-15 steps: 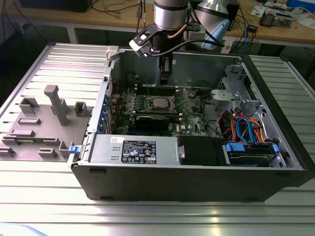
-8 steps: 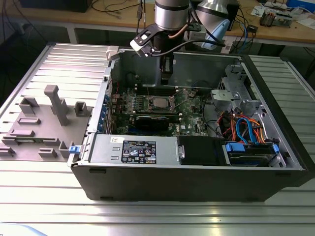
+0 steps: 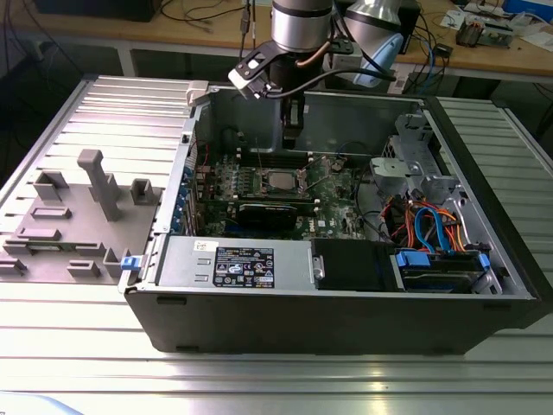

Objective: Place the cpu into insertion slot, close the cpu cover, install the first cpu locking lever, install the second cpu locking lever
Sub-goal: 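Close the cpu cover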

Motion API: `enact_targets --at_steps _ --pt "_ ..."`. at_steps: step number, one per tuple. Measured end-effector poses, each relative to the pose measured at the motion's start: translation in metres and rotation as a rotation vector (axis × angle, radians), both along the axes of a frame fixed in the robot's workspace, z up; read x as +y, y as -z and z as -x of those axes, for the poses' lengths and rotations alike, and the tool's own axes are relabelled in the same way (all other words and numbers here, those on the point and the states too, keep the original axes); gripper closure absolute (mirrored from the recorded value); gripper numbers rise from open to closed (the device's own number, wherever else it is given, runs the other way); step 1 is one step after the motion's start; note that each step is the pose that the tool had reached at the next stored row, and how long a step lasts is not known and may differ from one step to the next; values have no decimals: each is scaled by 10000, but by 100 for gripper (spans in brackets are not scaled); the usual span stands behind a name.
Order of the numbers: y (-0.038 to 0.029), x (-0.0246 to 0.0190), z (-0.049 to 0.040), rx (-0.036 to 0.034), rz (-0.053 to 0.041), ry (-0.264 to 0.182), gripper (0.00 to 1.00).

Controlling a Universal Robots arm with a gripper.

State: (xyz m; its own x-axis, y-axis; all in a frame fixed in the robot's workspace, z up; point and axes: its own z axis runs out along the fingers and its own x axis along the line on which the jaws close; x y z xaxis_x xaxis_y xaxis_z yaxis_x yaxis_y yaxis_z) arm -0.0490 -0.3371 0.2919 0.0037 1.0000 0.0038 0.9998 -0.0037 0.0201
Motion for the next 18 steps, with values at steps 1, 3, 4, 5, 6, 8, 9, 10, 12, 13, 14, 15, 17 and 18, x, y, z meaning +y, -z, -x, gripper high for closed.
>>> enact_targets --at_steps 1,3,4,5,6,8,9,10,12,13,14,15,17,18 --pt "-6 0 0 0 0 0 89" --pt "-44 0 0 0 0 0 89" --pt "-60 0 0 0 0 0 89" --pt "-70 0 0 0 0 0 89" --pt "-85 0 0 0 0 0 89" --pt "-112 0 0 0 0 0 89" --pt "-128 0 0 0 0 0 89" --pt "-137 0 0 0 0 0 89" --pt "-152 0 0 0 -1 1 89" --pt "-160 0 0 0 -1 0 89" --pt "-165 0 0 0 -1 0 89" --pt "-165 0 0 -1 -2 0 89" --pt "-166 0 0 -1 -2 0 89" --pt "-167 0 0 0 0 0 89"
